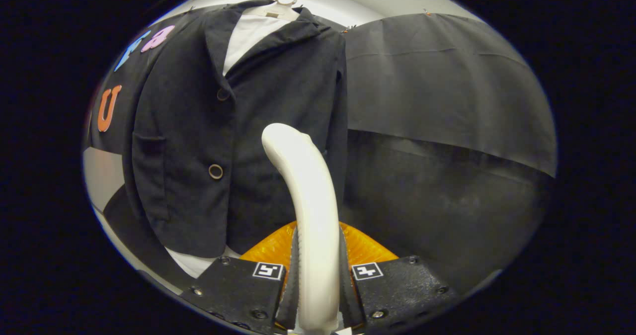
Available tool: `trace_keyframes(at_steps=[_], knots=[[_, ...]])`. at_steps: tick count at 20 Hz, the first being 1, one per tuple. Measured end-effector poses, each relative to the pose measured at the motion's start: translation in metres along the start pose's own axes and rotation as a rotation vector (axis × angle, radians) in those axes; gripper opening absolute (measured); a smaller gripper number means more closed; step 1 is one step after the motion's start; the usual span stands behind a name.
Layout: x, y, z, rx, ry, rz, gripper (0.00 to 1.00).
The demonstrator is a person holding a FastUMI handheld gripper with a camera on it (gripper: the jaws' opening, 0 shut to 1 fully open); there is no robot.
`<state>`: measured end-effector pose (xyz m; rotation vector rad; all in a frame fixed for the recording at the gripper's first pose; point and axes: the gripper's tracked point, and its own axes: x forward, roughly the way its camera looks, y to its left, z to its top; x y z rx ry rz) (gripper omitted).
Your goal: Iron the clothes twice with a garment steamer, once on the left side and once on the right side.
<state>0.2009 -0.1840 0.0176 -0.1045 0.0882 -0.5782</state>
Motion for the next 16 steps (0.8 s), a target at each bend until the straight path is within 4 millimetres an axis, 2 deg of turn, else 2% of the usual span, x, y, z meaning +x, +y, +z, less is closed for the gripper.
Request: trace_keyframes(at_steps=[4, 8, 14, 16], knots=[[0.005, 0.008, -0.025, -0.022, 0.037, 0.020, 0.37], [0.005, 0.004, -0.032, -0.049, 0.086, 0.049, 0.37], [0.007, 0.008, -0.059, -0.078, 0.144, 0.100, 0.37], [0.017, 0.013, -0.070, -0.083, 0.162, 0.120, 0.37]])
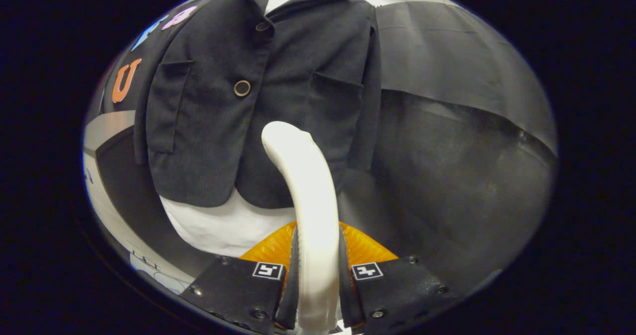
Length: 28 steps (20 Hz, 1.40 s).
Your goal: Iron the clothes twice with a garment steamer, once on the left side and once on the right side.
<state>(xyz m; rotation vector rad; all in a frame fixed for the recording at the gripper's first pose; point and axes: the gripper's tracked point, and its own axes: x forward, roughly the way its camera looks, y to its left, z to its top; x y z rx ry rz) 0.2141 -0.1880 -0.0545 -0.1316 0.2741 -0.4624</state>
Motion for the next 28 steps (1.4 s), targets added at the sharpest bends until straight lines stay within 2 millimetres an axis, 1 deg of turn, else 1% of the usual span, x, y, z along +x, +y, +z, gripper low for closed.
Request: trace_keyframes(at_steps=[2, 3, 5, 7, 8, 9, 11, 13, 16, 19, 22, 24, 26, 28], knots=[[0.006, 0.005, -0.011, 0.001, 0.022, 0.025, 0.37], [0.003, 0.007, -0.012, 0.001, 0.033, 0.035, 0.37], [0.009, 0.009, -0.021, -0.012, 0.047, 0.049, 0.37], [0.010, 0.014, -0.031, -0.007, 0.067, 0.064, 0.37], [0.008, 0.015, -0.034, -0.006, 0.077, 0.067, 0.37], [0.001, 0.013, -0.039, -0.002, 0.084, 0.065, 0.37], [-0.011, 0.014, -0.043, 0.009, 0.077, 0.063, 0.37], [-0.027, 0.013, -0.042, 0.025, 0.053, 0.054, 0.37], [-0.060, 0.016, -0.037, 0.063, 0.021, 0.025, 0.37], [-0.097, 0.018, -0.031, 0.060, -0.032, 0.016, 0.37], [-0.146, 0.028, -0.019, 0.066, -0.100, 0.019, 0.37], [-0.181, 0.029, -0.011, 0.073, -0.141, 0.015, 0.37], [-0.222, 0.026, 0.001, 0.085, -0.182, 0.011, 0.37], [-0.254, 0.024, 0.010, 0.090, -0.219, 0.010, 0.37]])
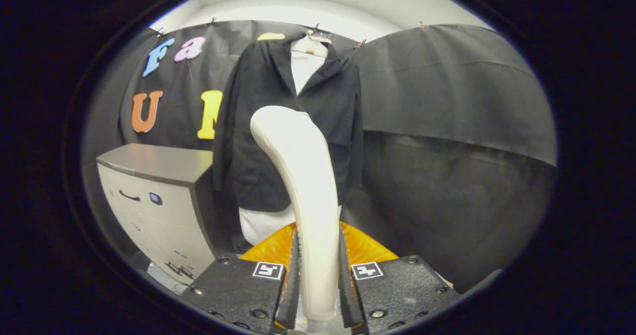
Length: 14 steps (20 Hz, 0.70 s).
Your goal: Iron the clothes twice with a garment steamer, once on the left side and once on the right side.
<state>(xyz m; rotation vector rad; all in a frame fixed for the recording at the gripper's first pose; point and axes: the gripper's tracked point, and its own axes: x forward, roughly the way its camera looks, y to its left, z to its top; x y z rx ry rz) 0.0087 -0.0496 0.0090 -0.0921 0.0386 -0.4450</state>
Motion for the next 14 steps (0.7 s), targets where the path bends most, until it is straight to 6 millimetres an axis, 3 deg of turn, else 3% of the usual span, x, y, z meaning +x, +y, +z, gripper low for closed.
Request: trace_keyframes(at_steps=[4, 7, 10, 14], knots=[[-0.054, -0.001, 0.040, 0.044, -0.092, 0.005, 0.37], [-0.082, -0.001, 0.063, 0.049, -0.130, 0.019, 0.37], [-0.099, 0.001, 0.089, 0.043, -0.174, 0.027, 0.37], [-0.113, 0.003, 0.107, 0.041, -0.203, 0.082, 0.37]])
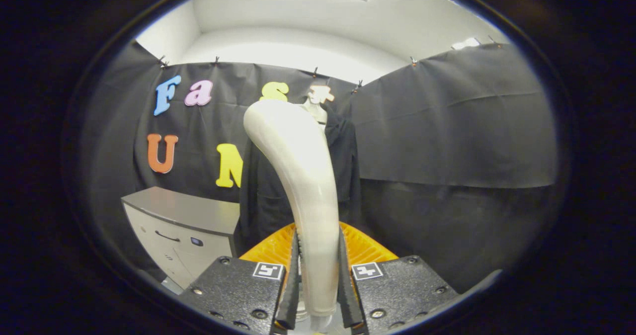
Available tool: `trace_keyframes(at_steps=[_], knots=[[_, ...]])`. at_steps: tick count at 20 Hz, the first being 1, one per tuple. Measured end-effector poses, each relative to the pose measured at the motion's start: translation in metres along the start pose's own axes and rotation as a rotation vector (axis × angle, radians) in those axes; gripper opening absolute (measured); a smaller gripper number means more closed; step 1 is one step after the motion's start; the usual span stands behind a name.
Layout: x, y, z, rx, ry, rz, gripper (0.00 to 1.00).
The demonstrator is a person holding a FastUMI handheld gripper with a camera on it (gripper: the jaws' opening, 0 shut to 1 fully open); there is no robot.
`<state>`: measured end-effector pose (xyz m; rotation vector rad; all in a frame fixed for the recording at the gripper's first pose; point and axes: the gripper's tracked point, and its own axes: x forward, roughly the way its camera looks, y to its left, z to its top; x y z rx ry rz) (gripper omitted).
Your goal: Iron the clothes twice with a garment steamer, once on the left side and once on the right side.
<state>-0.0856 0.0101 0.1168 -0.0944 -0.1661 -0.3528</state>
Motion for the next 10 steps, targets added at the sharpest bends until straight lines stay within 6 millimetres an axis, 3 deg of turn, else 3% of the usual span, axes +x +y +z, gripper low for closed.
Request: trace_keyframes(at_steps=[4, 10], knots=[[-0.007, -0.011, 0.026, 0.016, -0.045, 0.057, 0.37], [-0.013, -0.039, 0.040, 0.039, -0.079, 0.116, 0.37]])
